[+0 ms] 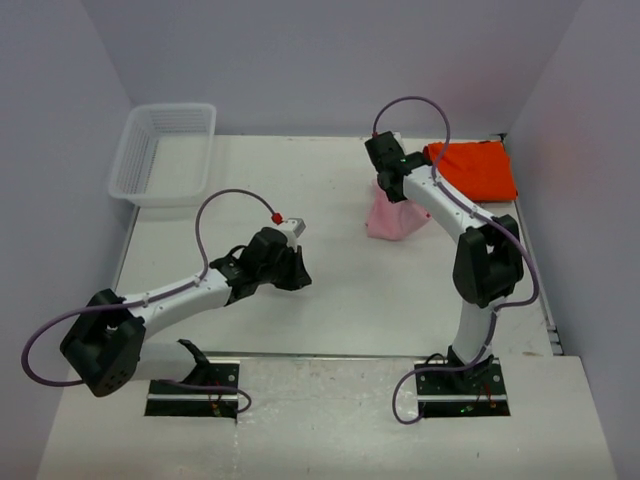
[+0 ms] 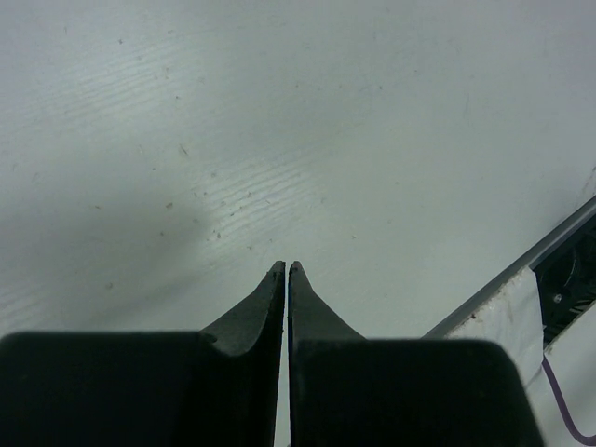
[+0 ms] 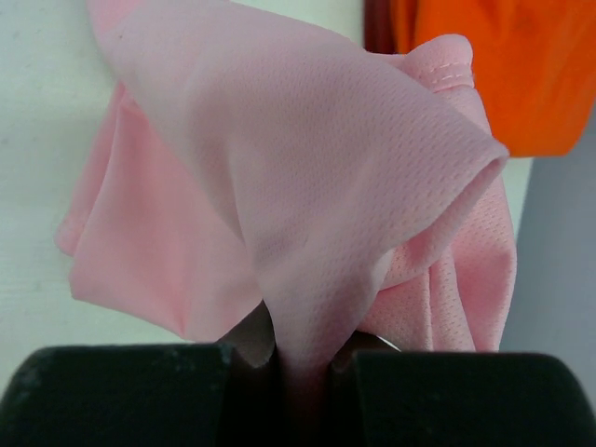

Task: Fold and stack the t-shirts
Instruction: Put the neatly folded tshirt into the corner of the board with the right arm

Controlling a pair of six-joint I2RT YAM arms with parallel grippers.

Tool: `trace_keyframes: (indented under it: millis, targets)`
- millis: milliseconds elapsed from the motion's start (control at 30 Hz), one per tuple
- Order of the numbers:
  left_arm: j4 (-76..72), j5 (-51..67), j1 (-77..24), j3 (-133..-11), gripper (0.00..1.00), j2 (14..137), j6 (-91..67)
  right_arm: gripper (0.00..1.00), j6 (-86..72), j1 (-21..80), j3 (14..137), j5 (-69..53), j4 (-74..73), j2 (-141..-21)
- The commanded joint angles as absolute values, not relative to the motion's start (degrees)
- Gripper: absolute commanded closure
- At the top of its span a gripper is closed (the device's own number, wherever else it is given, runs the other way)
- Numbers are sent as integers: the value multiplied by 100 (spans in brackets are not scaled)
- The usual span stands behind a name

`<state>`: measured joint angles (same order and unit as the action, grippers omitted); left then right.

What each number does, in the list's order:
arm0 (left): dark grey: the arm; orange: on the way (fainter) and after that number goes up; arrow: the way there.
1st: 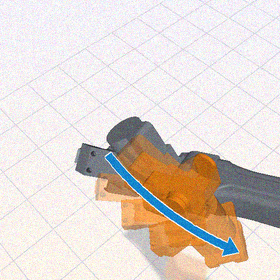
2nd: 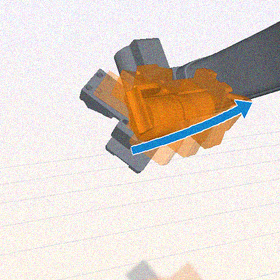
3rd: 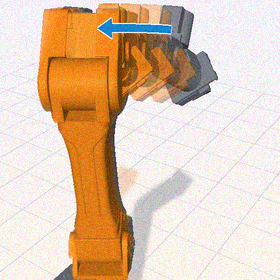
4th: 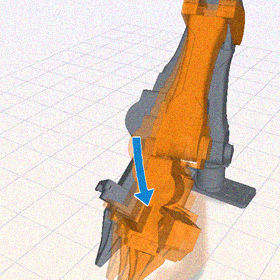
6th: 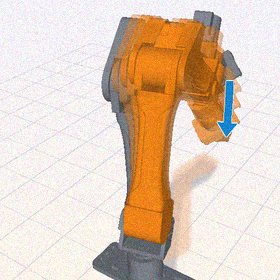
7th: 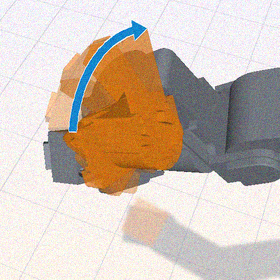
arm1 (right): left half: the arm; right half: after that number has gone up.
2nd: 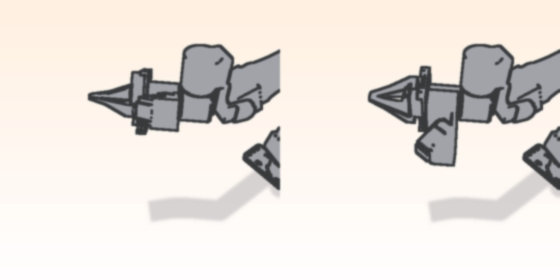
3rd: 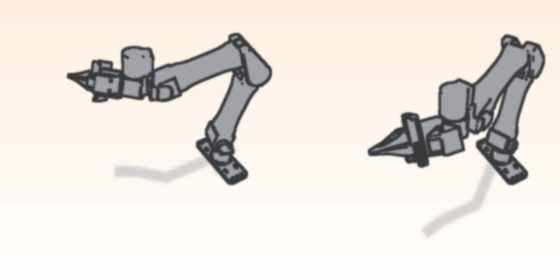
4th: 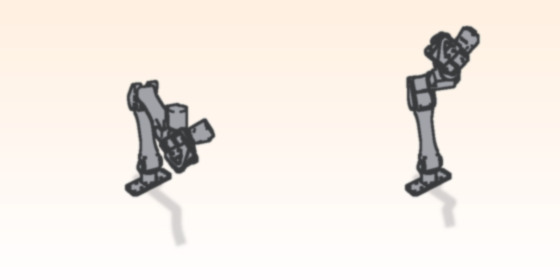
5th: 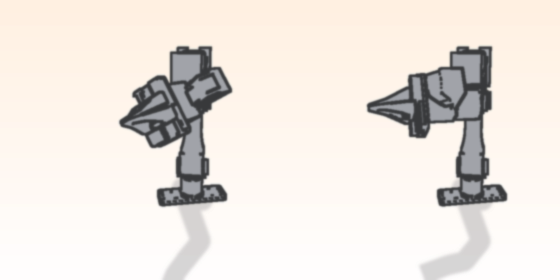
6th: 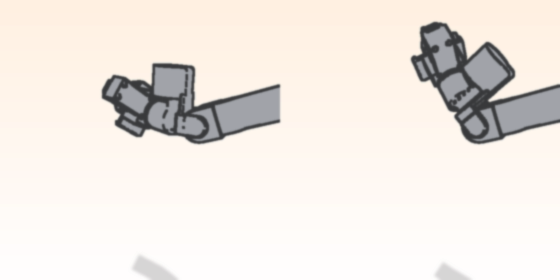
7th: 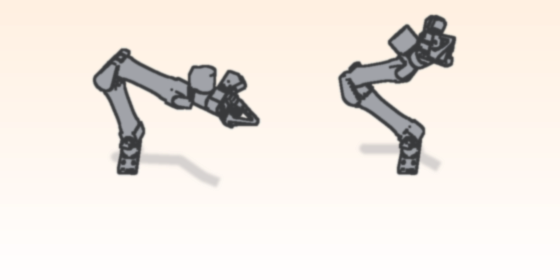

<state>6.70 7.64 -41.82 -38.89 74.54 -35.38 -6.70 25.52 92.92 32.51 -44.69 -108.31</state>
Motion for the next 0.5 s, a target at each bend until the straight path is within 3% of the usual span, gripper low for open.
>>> trace_keyframes:
  millis: [0, 467]
  targets:
    - [369, 958, -4219, -3727, 97, 7225, -3542, 100, 200, 2357, 9843, 4068, -4413, -11038]
    - [158, 1160, -4219, -3498, 97, 7365, -3296, 100, 1616, 1951, 11408, 5009, -3658, -12076]
